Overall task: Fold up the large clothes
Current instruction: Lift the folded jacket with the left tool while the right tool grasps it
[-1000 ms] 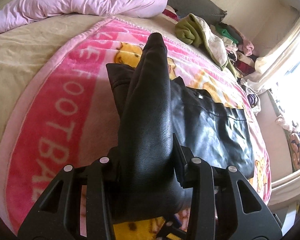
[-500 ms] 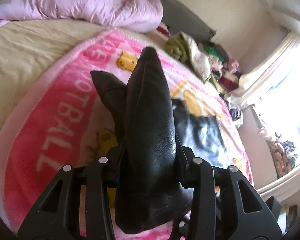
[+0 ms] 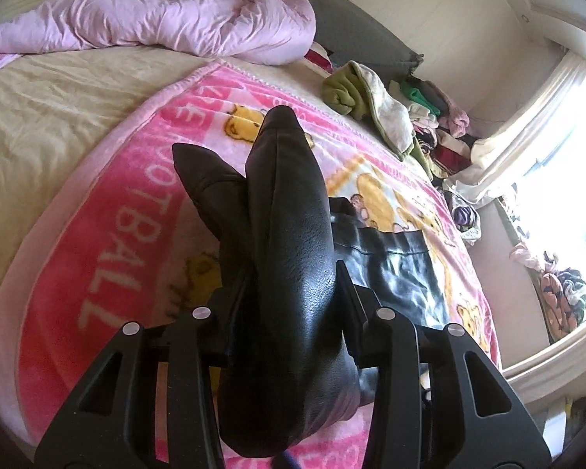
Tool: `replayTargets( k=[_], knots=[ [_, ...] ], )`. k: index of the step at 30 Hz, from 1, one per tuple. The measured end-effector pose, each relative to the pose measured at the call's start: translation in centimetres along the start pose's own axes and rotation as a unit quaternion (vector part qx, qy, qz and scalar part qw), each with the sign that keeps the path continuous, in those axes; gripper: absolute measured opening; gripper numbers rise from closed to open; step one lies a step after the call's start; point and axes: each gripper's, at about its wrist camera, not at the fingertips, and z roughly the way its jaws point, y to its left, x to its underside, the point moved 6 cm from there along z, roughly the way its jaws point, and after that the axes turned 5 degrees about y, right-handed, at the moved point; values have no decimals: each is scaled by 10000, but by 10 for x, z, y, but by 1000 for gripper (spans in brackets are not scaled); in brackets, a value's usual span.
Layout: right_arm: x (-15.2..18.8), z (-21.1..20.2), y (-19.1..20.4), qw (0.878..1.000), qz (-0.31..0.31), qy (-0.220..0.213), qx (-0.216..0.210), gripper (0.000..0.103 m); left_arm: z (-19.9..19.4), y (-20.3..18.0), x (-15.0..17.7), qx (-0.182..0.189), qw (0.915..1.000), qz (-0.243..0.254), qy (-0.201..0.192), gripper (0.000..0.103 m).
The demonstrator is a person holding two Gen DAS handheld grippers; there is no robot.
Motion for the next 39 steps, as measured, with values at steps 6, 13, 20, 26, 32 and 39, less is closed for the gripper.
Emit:
replayTargets(
  k=[6, 13, 20, 26, 32, 39],
  knots=[
    [-18, 1, 20, 9942, -867, -404, 494, 62, -3, -9, -7, 68, 10000, 47, 3, 33],
    [-25, -10, 0, 9957, -521, -604, 472, 16, -33, -3, -33, 328, 9977, -263, -530, 59],
    [-32, -32, -40, 9972, 139, -725, 130, 15, -13, 50, -33, -349, 9930, -998, -520, 65],
    [-38, -63, -80, 9894, 1083, -933, -254, 15, 43, 9, -28, 301, 9957, -871, 19, 65],
    [-25, -84, -138, 9777, 1719, -1160, -330, 15, 75, -80, -32, 716, 9974, -45, 119, 66],
    [32, -103, -207, 9481, 3005, -957, -408, 20, 137, -138, -8, 588, 9938, 590, 730, 68]
  ],
)
